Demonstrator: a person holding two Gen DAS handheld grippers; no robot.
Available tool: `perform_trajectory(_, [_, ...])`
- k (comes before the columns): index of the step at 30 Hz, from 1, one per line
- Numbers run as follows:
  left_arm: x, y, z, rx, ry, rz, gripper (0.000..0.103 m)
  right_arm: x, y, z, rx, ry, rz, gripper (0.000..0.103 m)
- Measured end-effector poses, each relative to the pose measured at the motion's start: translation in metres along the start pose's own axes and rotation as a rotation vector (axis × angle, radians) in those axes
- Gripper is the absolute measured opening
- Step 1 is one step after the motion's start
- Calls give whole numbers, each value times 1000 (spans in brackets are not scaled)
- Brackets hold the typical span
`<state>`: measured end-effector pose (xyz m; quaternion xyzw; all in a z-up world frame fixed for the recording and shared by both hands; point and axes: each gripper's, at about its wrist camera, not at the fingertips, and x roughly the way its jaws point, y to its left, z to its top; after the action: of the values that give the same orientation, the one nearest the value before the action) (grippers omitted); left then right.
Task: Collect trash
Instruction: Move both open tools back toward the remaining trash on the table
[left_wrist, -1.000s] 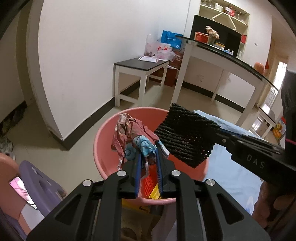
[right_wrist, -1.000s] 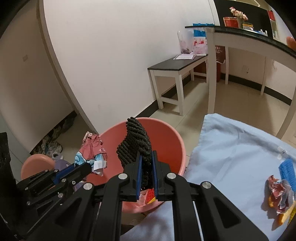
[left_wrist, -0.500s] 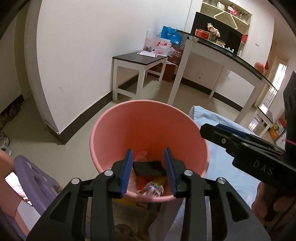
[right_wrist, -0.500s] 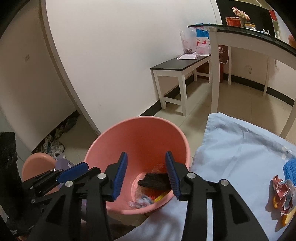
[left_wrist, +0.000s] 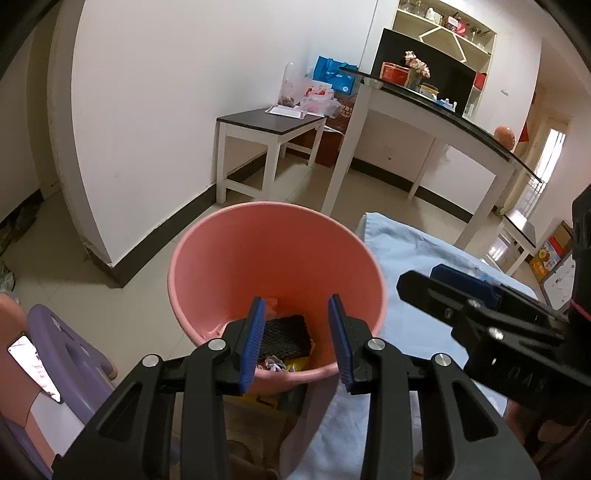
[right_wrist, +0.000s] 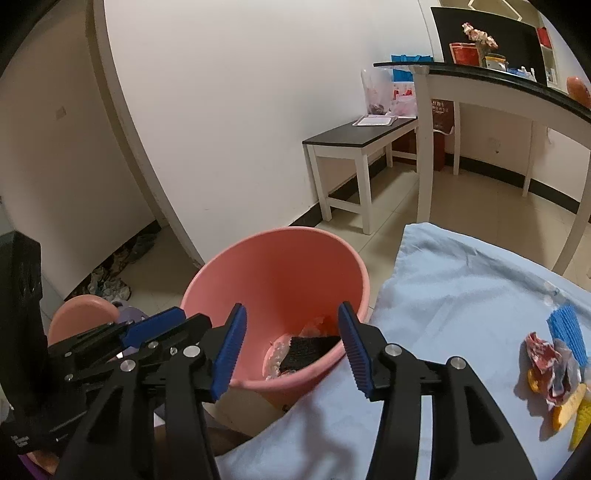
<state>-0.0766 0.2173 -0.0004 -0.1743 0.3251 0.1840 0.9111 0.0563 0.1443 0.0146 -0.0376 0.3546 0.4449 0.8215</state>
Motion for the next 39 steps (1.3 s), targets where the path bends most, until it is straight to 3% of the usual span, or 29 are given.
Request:
perform_trajectory(10, [-16,-18,-7,4,0,-37,36,-37,-5,-22,20,-14,-6,56])
perform_trajectory(21, [-22,-64,-28,92,20,-80,36,-90,-28,-60,60,-32,-77,57])
perform_trajectory(28, [-18,-98,-44,134,61,-125,36,-120,-54,-83,91,-39,-158,58])
perform_trajectory(39, [-9,-140,-65,219,117,-152,36,-154,-115,-123,244,-42,-260,58])
